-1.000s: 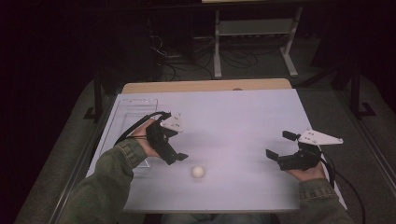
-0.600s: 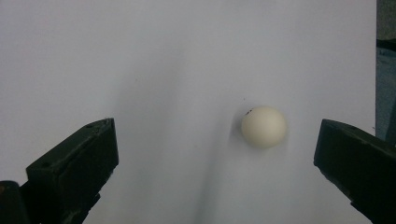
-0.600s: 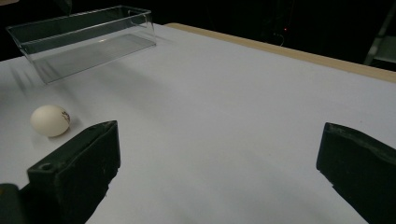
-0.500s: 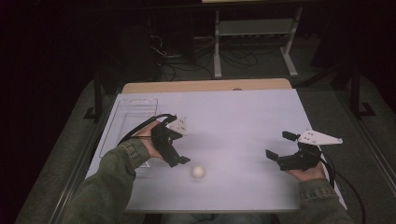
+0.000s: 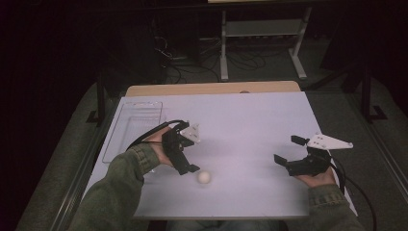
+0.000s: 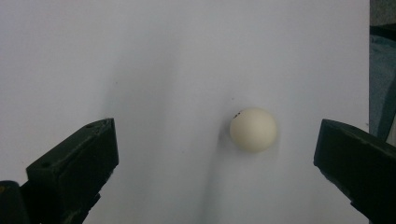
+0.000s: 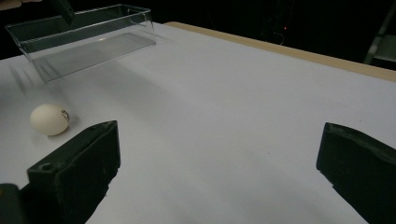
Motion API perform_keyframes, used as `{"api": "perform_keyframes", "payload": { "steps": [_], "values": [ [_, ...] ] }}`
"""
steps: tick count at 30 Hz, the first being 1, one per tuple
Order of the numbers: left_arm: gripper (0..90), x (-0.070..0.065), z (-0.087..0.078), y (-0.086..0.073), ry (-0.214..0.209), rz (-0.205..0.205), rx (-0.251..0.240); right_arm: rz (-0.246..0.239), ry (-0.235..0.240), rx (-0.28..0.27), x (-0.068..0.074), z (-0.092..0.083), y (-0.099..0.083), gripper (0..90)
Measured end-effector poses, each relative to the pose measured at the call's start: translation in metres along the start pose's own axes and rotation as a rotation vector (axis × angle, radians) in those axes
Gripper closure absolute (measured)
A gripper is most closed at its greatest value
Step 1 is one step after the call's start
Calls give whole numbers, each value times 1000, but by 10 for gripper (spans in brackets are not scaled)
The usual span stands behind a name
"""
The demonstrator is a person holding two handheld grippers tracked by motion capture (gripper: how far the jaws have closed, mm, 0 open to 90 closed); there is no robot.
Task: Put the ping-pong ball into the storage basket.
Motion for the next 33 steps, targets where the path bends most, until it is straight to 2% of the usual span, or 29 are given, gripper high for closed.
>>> {"api": "perform_keyframes", "payload": {
  "steps": [11,33],
  "values": [
    [0,-4,13,-4,-4,28,84,2,4,1,0,0,0,0],
    [0,-12,32,-4,-37,58,163,-4,13,8,2,0,-1,0]
  ]
}}
Point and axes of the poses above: each handheld gripper's, and its own axes: z roughly forward along the jaws, y roughly out of its top, x roughly to its left, the point moved 10 cm from there along z, roughly forward along the jaws, and after that the axes turned 6 degrees about -y, right-handed, at the moved point
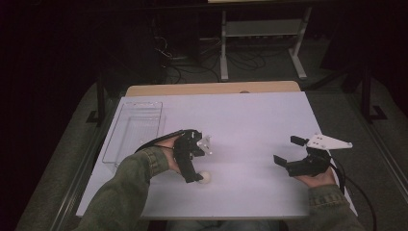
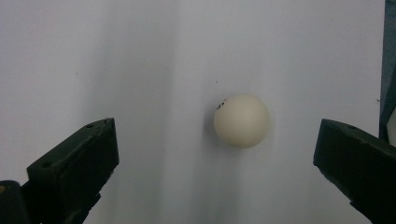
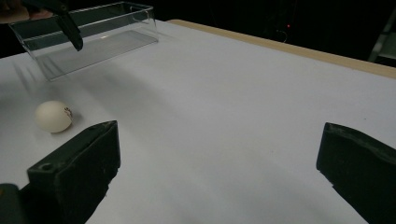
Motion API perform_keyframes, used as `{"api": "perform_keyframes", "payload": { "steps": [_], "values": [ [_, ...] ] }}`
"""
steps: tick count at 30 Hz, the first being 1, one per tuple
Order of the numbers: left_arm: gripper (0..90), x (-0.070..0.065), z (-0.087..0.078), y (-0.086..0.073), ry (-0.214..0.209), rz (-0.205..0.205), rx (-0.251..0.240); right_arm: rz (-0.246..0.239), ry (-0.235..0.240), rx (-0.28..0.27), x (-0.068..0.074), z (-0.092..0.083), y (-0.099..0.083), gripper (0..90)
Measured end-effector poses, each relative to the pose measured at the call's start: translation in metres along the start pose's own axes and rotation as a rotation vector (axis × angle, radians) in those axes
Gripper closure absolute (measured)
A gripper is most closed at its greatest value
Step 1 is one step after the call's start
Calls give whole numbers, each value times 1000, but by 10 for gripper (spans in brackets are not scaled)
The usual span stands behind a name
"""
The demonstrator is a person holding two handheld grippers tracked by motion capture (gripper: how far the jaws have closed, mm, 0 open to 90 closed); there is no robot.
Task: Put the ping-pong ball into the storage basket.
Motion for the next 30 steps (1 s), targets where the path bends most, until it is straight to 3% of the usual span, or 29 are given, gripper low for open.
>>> {"api": "perform_keyframes", "payload": {
  "steps": [6,30],
  "values": [
    [0,-2,5,-3,-15,13,43,-4,4,7,1,1,-1,0],
    [8,-7,25,-2,-25,31,117,-4,-3,4,0,0,0,0]
  ]
}}
Point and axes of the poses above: each handheld gripper's, and its own axes: z roughly forward along the jaws, y roughly out of its top, x roughly to its left, the point moved 10 cm from there along z, roughly forward along the jaws, and after that the axes turned 6 degrees about -y, right-handed, at the moved point
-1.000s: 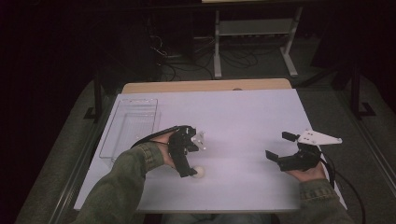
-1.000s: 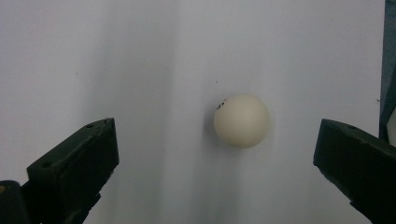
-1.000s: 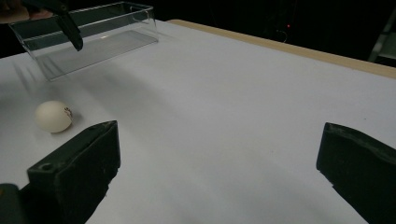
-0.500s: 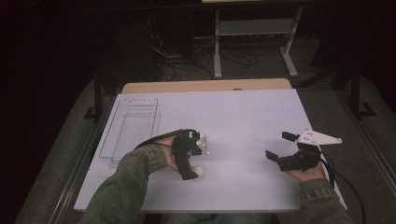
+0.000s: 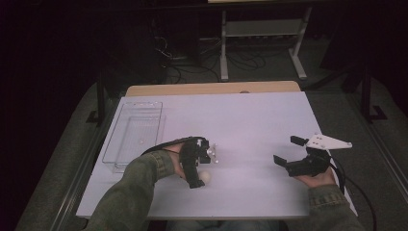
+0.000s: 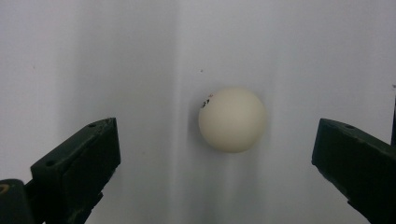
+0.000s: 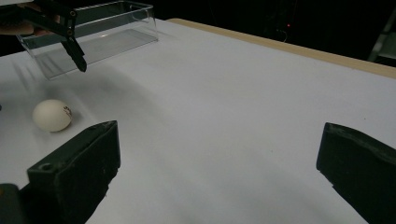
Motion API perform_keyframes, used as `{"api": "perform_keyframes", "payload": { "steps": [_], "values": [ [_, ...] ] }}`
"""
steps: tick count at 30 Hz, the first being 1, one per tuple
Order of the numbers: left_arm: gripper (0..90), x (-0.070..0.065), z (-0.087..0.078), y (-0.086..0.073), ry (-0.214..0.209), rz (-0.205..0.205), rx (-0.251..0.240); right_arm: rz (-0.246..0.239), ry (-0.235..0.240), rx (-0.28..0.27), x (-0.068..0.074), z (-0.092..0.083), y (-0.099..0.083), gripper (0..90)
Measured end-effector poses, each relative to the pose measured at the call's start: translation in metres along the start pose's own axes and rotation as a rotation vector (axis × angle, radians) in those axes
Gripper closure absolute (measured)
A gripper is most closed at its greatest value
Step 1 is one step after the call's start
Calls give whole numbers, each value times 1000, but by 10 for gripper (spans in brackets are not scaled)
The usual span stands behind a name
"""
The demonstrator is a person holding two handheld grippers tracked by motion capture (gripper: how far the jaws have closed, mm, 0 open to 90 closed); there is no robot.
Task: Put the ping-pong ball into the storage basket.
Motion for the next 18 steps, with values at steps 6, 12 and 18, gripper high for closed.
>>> {"api": "perform_keyframes", "payload": {
  "steps": [6,12,18],
  "values": [
    [8,0,6,0,1,17,30,-2,-3,-1,0,0,0,0],
    [9,0,8,-1,0,20,44,-2,-5,-3,-1,0,0,0],
    [9,-1,14,0,-4,22,53,-4,-3,0,0,0,0,0]
  ]
}}
Point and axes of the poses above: each handheld gripper's, and its own axes: z roughly forward along the jaws, y roughly out of its top, x roughly to its left, the point moved 10 cm from there along z, roughly forward along the jaws, and after that the axes turned 6 degrees about -y, right-handed, at the moved point
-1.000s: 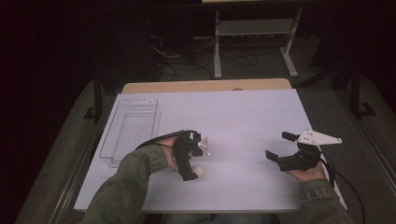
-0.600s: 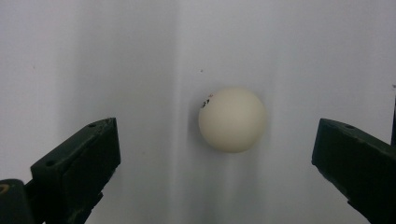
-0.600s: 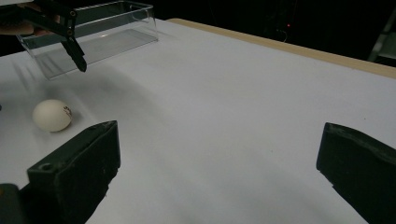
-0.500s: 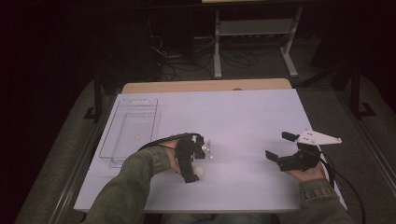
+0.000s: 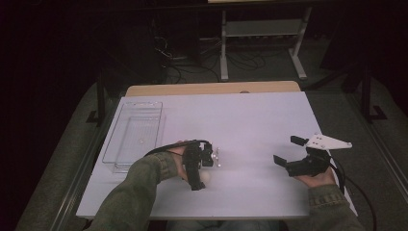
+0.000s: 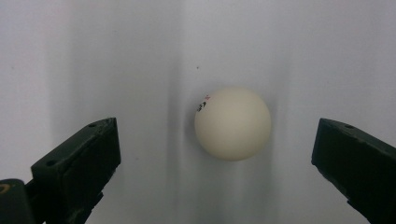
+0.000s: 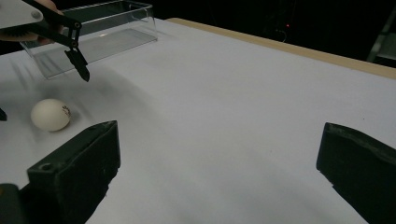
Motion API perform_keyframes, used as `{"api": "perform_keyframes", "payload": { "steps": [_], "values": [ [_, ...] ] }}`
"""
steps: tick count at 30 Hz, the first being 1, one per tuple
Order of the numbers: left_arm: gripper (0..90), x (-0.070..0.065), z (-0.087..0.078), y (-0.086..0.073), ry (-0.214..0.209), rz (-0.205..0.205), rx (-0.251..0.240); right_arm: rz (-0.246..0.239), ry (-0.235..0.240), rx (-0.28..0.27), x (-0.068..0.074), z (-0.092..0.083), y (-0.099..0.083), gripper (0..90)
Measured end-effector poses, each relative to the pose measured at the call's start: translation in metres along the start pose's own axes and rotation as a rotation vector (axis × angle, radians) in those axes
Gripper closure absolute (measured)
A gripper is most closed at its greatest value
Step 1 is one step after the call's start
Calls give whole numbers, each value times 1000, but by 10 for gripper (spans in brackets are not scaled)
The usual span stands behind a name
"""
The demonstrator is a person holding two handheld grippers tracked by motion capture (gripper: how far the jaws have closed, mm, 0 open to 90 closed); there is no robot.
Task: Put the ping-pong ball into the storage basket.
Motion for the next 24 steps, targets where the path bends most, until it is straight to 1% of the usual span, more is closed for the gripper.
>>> {"api": "perform_keyframes", "payload": {
  "steps": [2,6,16,24],
  "values": [
    [28,-1,2,1,-7,-1,-6,0,1,0,0,0,0,0],
    [33,-1,5,1,-10,2,8,0,0,-1,0,0,0,0],
    [72,-4,8,1,-31,11,21,1,2,4,0,0,-1,0],
    [142,-7,10,1,-56,17,26,2,8,10,1,0,-1,0]
  ]
}}
Point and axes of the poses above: each handheld gripper's, and its own axes: z roughly forward along the jaws, y roughly out of its top, x roughly to its left, the point moved 10 cm from there along z, roughly forward along the jaws, and after that the axes turned 6 degrees about -y, right-handed, at the moved point
